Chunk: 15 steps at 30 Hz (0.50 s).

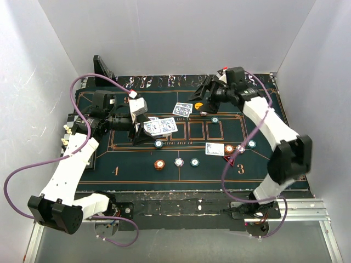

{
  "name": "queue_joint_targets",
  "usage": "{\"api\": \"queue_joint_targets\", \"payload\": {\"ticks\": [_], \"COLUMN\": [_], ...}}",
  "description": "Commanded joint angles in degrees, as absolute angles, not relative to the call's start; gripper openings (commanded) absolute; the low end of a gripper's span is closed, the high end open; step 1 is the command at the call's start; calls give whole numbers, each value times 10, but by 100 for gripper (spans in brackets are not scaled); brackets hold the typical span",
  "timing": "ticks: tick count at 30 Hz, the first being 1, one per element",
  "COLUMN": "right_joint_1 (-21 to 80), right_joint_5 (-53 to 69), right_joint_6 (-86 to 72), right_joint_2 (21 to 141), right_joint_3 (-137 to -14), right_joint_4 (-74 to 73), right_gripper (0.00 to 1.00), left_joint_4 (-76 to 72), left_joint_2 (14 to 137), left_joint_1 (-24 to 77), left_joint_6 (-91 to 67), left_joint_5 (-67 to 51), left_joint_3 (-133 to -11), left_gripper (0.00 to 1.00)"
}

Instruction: Distribute texas hold em gaming equipment

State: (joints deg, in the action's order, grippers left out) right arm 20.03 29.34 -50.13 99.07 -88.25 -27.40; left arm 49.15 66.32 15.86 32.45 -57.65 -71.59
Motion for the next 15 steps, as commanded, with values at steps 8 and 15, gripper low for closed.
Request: {"api": "queue_joint_targets", "payload": {"ticks": [8, 15], "right_joint_1": [261, 337], "right_joint_5": [444, 447], "right_joint_6": [-613, -589], "right_joint_2": [780, 826], "right_joint_3": [-698, -729], "right_joint_4": [-44, -69], "right_gripper": [87, 88], "left_joint_4": [475, 484], "left_joint_2": [661, 662], "left_joint_1": [157, 158], "left_joint_6": [334, 336], "left_joint_5": [-592, -595], "left_joint_3": [-712, -720], "left_gripper": [0, 0]}}
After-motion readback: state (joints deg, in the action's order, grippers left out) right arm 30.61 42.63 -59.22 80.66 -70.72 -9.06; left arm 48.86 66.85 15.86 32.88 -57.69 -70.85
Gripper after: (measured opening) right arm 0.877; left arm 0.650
